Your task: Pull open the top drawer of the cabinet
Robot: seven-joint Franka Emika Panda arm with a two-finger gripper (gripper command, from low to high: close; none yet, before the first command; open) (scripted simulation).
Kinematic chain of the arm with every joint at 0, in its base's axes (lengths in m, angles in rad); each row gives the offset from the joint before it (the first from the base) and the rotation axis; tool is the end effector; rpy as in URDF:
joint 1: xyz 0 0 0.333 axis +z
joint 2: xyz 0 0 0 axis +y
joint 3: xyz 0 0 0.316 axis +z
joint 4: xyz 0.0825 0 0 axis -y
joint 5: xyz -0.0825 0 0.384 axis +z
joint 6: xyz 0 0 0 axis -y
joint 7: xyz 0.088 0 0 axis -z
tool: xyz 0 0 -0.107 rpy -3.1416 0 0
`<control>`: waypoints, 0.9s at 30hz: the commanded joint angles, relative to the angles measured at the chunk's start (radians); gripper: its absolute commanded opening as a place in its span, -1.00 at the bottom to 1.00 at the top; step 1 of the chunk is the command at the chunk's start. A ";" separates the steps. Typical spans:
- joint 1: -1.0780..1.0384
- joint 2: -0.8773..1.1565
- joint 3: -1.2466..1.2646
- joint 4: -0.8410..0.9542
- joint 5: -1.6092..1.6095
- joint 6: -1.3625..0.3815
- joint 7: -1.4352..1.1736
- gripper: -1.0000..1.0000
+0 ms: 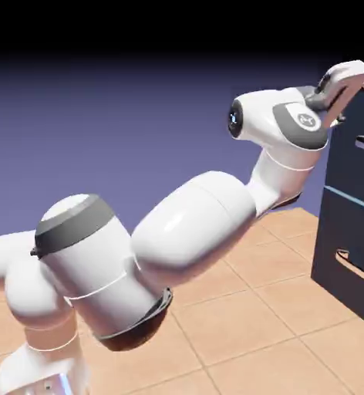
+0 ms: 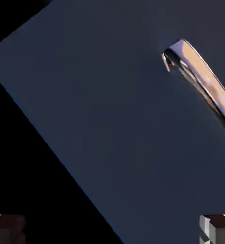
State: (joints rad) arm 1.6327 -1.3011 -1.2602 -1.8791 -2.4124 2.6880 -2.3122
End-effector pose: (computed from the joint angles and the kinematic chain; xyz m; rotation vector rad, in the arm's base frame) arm 0.5679 -0.1178 0.5849 -0.2705 1.5278 -0.2324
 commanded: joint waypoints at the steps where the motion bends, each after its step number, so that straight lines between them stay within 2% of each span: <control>1: 0.023 -0.010 -0.018 0.013 -0.034 -0.005 -0.044 1.00; 7: 0.162 -0.073 -0.126 0.093 -0.241 -0.035 -0.304 1.00; 9: 0.171 -0.077 -0.133 0.098 -0.255 -0.037 -0.323 1.00; 16: 0.333 -0.082 -0.173 0.320 -0.234 0.024 -0.380 1.00; 17: 0.333 -0.082 -0.173 0.320 -0.234 0.024 -0.380 -1.00; 27: 0.093 -0.084 -0.109 -0.006 -0.256 -0.064 -0.309 -1.00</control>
State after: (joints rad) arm 1.7252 -1.3846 -1.3693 -1.8852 -2.6691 2.6239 -2.6207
